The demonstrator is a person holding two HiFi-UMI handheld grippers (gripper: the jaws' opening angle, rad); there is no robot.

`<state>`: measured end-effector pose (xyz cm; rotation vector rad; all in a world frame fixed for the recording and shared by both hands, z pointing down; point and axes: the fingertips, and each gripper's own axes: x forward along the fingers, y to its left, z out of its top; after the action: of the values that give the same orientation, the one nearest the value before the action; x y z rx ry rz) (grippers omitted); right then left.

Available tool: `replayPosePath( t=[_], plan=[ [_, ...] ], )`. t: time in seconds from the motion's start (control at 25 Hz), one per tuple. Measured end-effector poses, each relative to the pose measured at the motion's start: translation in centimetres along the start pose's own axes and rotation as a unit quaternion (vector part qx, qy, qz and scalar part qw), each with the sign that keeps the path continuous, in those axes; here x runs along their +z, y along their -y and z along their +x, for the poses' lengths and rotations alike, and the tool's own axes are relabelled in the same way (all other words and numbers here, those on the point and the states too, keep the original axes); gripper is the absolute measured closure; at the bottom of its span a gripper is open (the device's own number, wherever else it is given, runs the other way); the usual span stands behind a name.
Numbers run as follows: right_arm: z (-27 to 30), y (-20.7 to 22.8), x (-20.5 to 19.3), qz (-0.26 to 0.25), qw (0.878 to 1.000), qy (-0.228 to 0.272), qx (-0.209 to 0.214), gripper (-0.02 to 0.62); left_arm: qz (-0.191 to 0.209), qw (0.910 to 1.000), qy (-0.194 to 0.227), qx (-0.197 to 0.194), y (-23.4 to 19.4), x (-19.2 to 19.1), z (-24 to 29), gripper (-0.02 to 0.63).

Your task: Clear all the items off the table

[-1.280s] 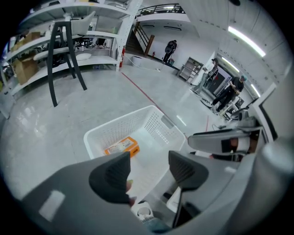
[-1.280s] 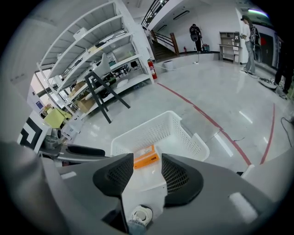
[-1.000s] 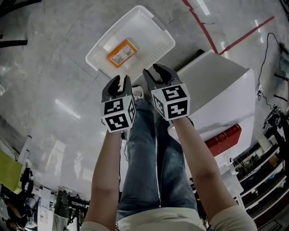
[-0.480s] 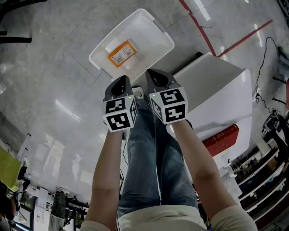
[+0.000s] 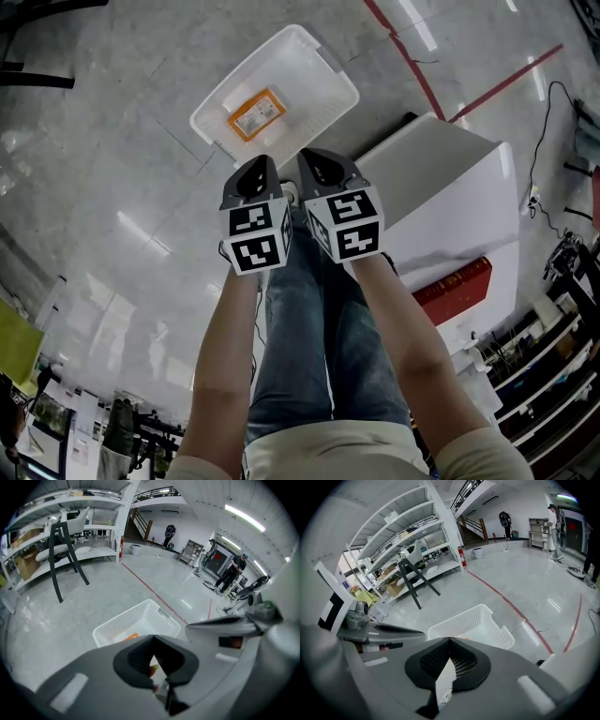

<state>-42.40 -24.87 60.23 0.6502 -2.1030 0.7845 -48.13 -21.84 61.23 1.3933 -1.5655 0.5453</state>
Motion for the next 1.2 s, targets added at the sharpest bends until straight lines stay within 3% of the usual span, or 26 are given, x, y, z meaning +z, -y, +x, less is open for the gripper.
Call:
replayPosePath(
  t=[0.6,1.2],
  plan=[
    [-3.7,0.0,0.6,0.008,1.0,0.025,-0.006,0.597,0.003,0.9998,0.011,-0.014,2.5,0.4,-2.6,0.598],
    [-10.0,2.3,-1.5,0.027,0.998,0.051,-0.028,0.597,0.051,0.9972,0.012,-0.054,9.9,-0.8,-5.1,0.598]
  ],
)
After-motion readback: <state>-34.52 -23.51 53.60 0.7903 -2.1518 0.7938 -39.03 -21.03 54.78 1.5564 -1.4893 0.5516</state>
